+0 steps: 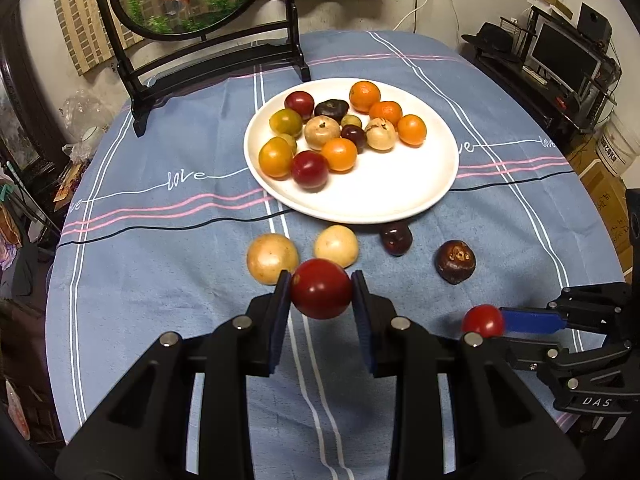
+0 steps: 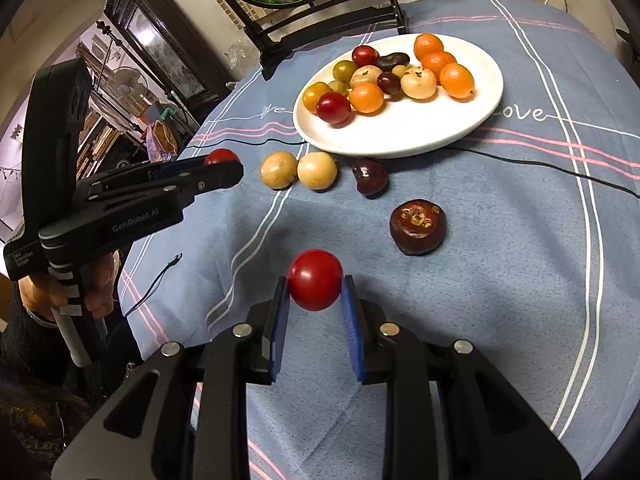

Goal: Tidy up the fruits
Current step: 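Carry the tomato and plum onto the white plate and open both grippers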

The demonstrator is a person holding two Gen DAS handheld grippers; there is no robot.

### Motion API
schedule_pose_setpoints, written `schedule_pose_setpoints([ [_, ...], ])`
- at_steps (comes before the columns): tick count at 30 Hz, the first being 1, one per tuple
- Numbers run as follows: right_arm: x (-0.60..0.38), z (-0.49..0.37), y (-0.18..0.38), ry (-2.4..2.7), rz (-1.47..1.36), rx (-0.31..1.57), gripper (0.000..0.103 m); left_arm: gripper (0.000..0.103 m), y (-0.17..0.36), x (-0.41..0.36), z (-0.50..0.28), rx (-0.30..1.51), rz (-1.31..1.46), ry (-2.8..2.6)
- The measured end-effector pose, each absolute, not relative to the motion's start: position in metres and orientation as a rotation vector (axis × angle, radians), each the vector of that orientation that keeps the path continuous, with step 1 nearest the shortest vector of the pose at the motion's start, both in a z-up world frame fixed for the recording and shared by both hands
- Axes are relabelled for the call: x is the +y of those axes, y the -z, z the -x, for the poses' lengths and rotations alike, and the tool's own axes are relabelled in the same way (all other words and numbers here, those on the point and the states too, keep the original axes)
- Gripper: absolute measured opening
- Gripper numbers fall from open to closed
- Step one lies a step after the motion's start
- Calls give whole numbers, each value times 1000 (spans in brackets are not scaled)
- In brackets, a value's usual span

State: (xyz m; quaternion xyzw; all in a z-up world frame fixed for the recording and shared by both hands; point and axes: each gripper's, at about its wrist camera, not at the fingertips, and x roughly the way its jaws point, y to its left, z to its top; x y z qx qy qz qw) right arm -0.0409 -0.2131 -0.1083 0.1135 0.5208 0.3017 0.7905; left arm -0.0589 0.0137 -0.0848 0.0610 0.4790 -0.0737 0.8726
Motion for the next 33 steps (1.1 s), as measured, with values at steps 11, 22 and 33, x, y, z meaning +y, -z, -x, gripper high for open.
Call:
schedule_pose_setpoints([
  [11,-208,36,104,-653,-240,1124,26,31,85,18,50,1007,-114,155],
  [22,-216,13,90,-651,-231,1090,26,31,74,14,24,984,-131,157],
  [33,-247,-37,36,-597,-185,940,26,31,50,44,-12,933,-45,101],
])
